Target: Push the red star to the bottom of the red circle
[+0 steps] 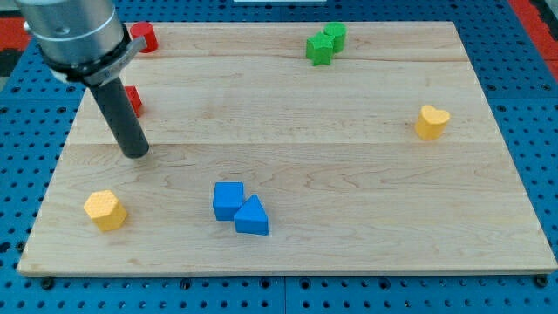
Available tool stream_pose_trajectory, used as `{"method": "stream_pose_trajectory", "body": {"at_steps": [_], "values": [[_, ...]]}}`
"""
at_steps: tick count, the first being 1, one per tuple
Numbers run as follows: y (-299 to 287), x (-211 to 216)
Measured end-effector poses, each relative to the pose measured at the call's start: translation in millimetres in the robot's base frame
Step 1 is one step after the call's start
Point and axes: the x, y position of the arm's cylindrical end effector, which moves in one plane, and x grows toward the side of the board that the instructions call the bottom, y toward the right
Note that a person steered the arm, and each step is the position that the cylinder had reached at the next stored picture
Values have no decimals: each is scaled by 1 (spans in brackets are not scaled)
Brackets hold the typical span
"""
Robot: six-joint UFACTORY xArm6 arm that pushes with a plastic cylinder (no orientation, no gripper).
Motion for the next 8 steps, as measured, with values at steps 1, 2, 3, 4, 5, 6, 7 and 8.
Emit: {"method": "stream_pose_trajectory", "body": {"at_steps": [1,2,3,4,5,6,7,8], "values": [[-11,-36],[35,-80],[50,-84],[50,-86],[50,-86],[51,-86],[54,-87],[32,-64]]}}
